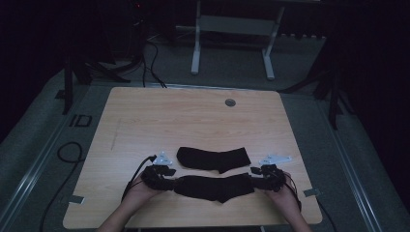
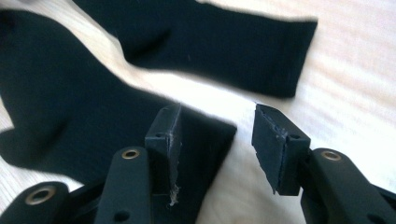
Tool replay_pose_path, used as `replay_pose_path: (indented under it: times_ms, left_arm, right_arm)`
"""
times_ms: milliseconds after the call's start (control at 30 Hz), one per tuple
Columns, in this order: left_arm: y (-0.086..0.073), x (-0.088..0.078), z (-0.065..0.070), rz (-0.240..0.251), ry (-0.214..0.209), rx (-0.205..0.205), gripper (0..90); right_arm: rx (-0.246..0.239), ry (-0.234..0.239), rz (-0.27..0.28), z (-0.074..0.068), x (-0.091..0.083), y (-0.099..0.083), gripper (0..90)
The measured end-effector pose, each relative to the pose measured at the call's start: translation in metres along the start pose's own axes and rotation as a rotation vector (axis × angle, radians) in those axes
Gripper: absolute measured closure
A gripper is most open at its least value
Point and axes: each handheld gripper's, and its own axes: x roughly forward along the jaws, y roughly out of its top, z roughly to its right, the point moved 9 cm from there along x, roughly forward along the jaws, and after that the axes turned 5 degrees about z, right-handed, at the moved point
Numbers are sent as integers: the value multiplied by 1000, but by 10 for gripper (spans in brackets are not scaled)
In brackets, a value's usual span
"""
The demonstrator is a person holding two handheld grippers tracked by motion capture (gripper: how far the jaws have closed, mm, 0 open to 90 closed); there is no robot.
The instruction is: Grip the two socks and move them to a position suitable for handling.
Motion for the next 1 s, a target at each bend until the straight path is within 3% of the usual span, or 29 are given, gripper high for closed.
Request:
replay_pose_path:
  times_ms: [133, 300, 533, 733, 1000]
  left_arm:
    - [-8, 4, 0, -6, -4, -21, 545]
    - [-9, 4, 1, -2, 8, -13, 617]
    - [-13, 4, 6, 1, 20, 10, 840]
    - [-10, 2, 8, 2, 16, 6, 863]
    - [11, -16, 4, 68, 12, -6, 865]
  right_arm:
    - [20, 14, -18, -4, -1, -11, 535]
    - [-12, -2, -41, -10, 1, -18, 572]
    - [-73, -15, -66, -17, 1, -20, 781]
    - [-63, 10, -63, -21, -1, -17, 847]
    - [-61, 28, 1, -21, -17, 6, 848]
